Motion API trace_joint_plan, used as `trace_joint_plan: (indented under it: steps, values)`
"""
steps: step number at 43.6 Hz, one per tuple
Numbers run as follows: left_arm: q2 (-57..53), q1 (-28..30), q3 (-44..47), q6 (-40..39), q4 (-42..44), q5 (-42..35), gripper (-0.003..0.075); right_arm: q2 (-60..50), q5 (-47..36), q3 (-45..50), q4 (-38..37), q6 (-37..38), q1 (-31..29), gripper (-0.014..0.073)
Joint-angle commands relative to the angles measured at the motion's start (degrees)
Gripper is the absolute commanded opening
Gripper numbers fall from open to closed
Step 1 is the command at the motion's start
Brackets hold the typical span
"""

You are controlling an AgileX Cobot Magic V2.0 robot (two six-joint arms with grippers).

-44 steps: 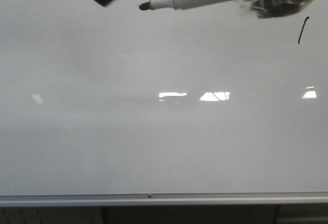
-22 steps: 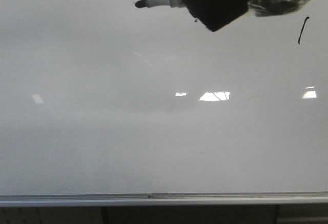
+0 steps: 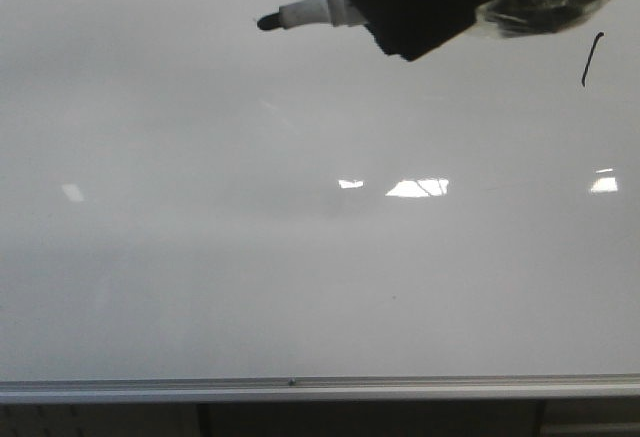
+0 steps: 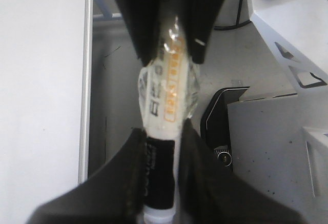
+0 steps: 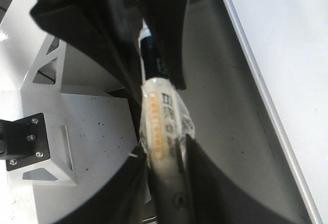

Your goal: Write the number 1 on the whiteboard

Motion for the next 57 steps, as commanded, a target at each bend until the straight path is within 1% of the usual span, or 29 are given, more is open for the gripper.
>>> trace_joint_plan:
  steps: [1, 2, 5, 6, 8, 10, 12, 15, 21, 24, 26, 33, 34, 36, 38, 41, 43, 49, 57]
  values:
    - [-1.74, 0.41, -1.93, -2.16, 0.28, -3.16, -0.0020, -1.13, -0.08, -1.80, 2.70, 0.17, -0.16, 0.0421]
    - [-1.74, 0.55, -1.98, -3.04, 1.19, -3.06, -0.0020, -1.24, -0.14, -1.80, 2.26, 0.17, -0.16, 0.0465]
    - [-1.74, 1.54, -2.08, -7.20, 4.42, -3.07, -0.0020, -1.66, -1.21, -1.80, 0.29, 1.37, -0.68, 0.0528]
    - [-1.84, 2.07, -2.08, -10.33, 6.14, -3.07, -0.0020, -1.83, -1.79, -1.80, -0.75, 2.41, -1.18, 0.0531]
    - [-2.20, 3.05, -2.08, -13.81, 9.10, -2.93, -0.0020, -2.46, -2.97, -1.80, -3.11, 4.64, -2.38, 0.0526]
    - [-2.68, 4.64, -2.08, -19.74, 12.87, -2.50, -0.0020, -3.14, -4.15, -1.80, -5.45, 7.17, -3.83, 0.0526]
    - [-3.25, 6.03, -2.08, -25.05, 16.63, -1.70, -0.0020, -3.80, -5.41, -1.80, -8.15, 10.03, -5.85, 0.0526]
    - [-4.61, 8.66, -1.60, -32.14, 21.69, -0.90, -0.0020, -4.80, -6.04, -1.80, -10.77, 12.43, -9.26, 0.0526]
    - [-8.61, 15.55, 2.80, -42.61, 31.46, -1.70, -0.0020, -5.64, -6.55, -1.80, -11.07, 12.94, -13.39, 0.0526]
    - [-10.88, 19.71, 5.99, -47.80, 36.00, -4.68, -0.0020, -5.64, -7.60, -1.80, -11.07, 12.94, -13.66, 0.0526]
    - [-11.90, 23.01, 8.32, -50.22, 37.44, -7.43, -0.0020, -5.64, -8.28, -1.63, -11.07, 12.94, -13.66, 0.0526]
    - [-12.97, 34.80, 15.55, -55.70, 37.29, -20.27, -0.0020, -5.64, -8.62, -1.51, -11.07, 12.94, -13.66, 0.0526]
    - [-12.73, 36.69, 16.78, -56.42, 36.61, -23.76, -0.0020, -5.64, -8.62, -1.51, -11.07, 12.94, -13.66, 0.0526]
    - [-12.34, 39.39, 18.53, -56.76, 35.01, -27.44, -0.0020, -5.64, -8.62, -1.51, -11.07, 12.94, -13.66, 0.0526]
    - [-11.84, 42.27, 20.37, -56.90, 32.78, -33.43, -0.0020, -5.64, -8.62, -1.51, -11.07, 12.94, -13.66, 0.0526]
    - [-10.22, 45.72, 22.47, -56.90, 28.68, -40.05, -0.0020, -5.64, -8.62, -1.51, -11.07, 12.94, -13.66, 0.0526]
    - [-8.95, 47.58, 22.85, -56.90, 26.65, -42.90, -0.0020, -5.64, -8.62, -1.51, -11.07, 12.94, -13.66, 0.0526]
    - [-3.94, 50.53, 22.95, -56.90, 23.91, -49.52, -0.0020, -5.64, -8.62, -1.51, -11.07, 12.94, -13.66, 0.0526]
    - [1.59, 50.54, 22.95, -56.90, 23.83, -55.33, -0.0020, -5.64, -8.62, -1.51, -11.01, 12.94, -13.66, 0.0526]
